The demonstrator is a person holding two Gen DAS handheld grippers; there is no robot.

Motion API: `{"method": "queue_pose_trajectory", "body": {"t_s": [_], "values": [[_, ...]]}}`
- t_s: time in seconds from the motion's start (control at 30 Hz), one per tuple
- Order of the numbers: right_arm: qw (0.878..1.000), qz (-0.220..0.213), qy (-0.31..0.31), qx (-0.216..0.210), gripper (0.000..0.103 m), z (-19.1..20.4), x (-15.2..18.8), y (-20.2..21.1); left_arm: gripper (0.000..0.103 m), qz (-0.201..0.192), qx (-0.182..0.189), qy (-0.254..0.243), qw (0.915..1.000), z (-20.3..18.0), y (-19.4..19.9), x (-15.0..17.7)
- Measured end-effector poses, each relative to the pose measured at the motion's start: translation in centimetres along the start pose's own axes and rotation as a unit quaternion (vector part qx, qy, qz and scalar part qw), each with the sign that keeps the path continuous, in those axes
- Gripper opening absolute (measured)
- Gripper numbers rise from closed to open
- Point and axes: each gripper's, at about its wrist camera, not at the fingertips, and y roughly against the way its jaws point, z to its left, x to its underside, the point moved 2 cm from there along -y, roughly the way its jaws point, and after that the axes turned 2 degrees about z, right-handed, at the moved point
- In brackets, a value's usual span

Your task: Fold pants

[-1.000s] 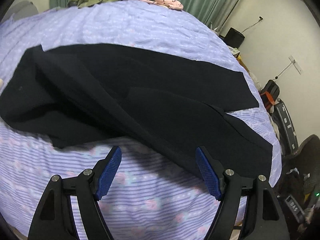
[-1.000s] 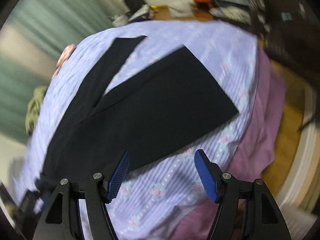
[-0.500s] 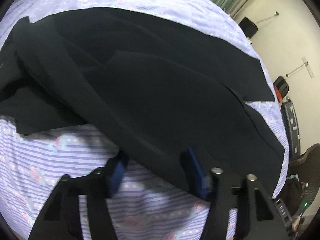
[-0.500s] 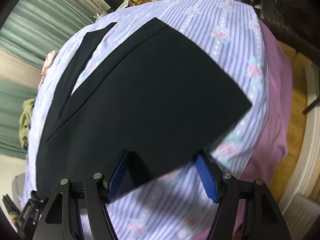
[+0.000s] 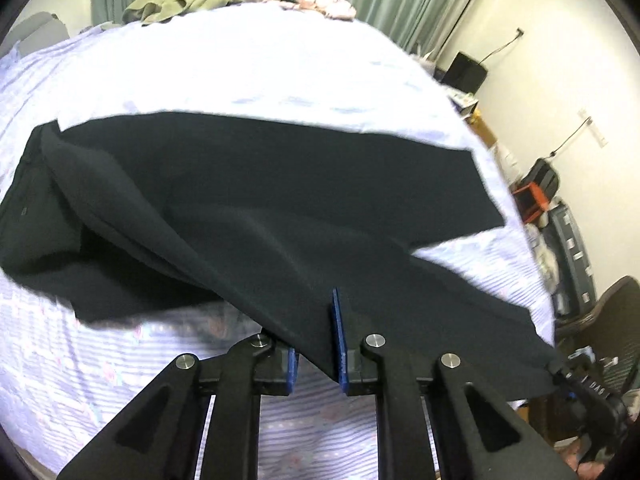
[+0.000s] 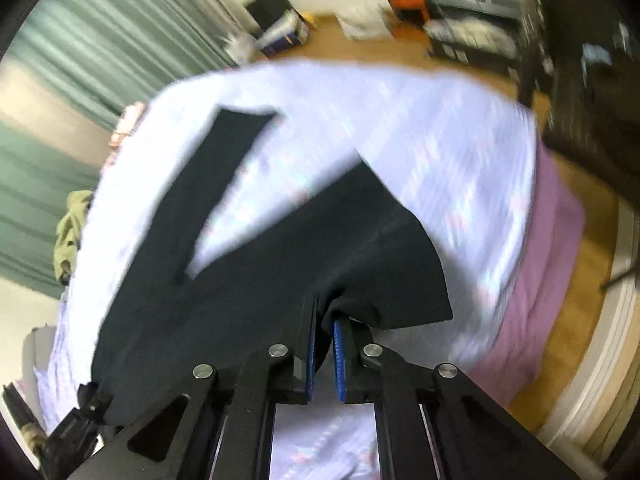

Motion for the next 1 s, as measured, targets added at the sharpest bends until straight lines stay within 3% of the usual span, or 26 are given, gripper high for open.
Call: {"method": "queue_pose_trajectory", "body": {"t_s": [0.23,0.37,0.53,0.7,1.0], "values": [[0.994,-0.099,0.020,-0.031,0.006,6.3,-4.7,6.8,0.011,-0.027,0.029,-0.023,0.9990,-0.8,3.4,-5.0],[0.991,-0.123,0.034,-0.040,0.006,8.9,-6.9,8.6,0.011,-0.034,0.029,-0.034,0.9984,-2.2,4.3,-7.9],[0.989,-0.134,0.051,-0.046,0.006,11.5,-9.6,8.9,0.011,-0.028,0.028,-0.010,0.9992,-3.1,3.2,-11.2],[0.992,-0.109,0.057,-0.035,0.006,13.5,-13.0,4.2,0.011,-0.002,0.007,0.005,1.0000,-3.2,-2.4,-14.8],[0.998,-0.008,0.067,-0.003,0.006,16.2,-19.0,-12.3,0.012,0.073,-0.052,0.015,0.9958,-1.2,-16.1,-18.7]]}}
